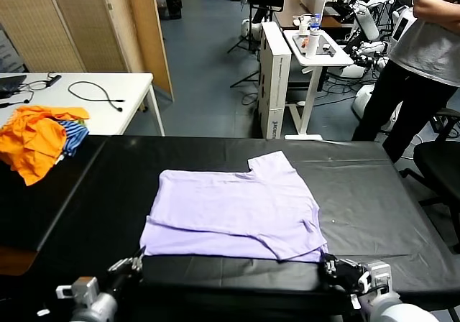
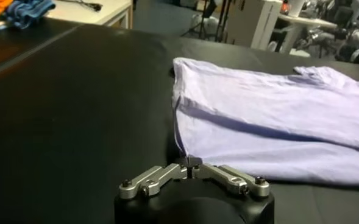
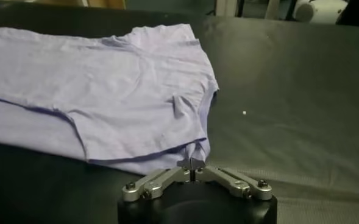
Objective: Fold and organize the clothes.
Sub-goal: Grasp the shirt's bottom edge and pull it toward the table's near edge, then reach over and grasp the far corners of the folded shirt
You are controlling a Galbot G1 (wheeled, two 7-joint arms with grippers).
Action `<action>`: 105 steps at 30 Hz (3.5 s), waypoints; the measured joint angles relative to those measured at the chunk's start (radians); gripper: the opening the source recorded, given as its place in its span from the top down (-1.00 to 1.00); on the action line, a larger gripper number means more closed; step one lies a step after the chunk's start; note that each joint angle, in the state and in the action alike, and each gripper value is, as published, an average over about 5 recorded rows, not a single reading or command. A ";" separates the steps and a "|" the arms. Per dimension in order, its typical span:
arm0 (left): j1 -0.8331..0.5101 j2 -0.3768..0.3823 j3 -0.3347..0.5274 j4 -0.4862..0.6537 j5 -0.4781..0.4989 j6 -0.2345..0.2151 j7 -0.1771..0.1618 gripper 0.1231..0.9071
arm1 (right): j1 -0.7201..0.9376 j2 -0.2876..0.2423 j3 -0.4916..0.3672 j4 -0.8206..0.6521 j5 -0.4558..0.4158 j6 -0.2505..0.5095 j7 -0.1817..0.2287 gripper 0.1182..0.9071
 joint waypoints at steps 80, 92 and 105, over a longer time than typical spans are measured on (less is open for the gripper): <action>-1.008 0.135 0.317 0.643 -0.263 0.357 -0.023 -0.99 | 1.184 0.064 -0.584 -0.988 0.098 0.000 -0.052 -0.87; -1.013 0.128 0.330 0.669 -0.233 0.354 -0.018 -0.24 | 1.191 0.075 -0.597 -1.025 0.089 0.002 -0.073 0.02; -1.000 0.130 0.333 0.666 -0.222 0.355 0.011 0.85 | 1.182 0.077 -0.586 -1.028 0.085 0.003 -0.084 0.94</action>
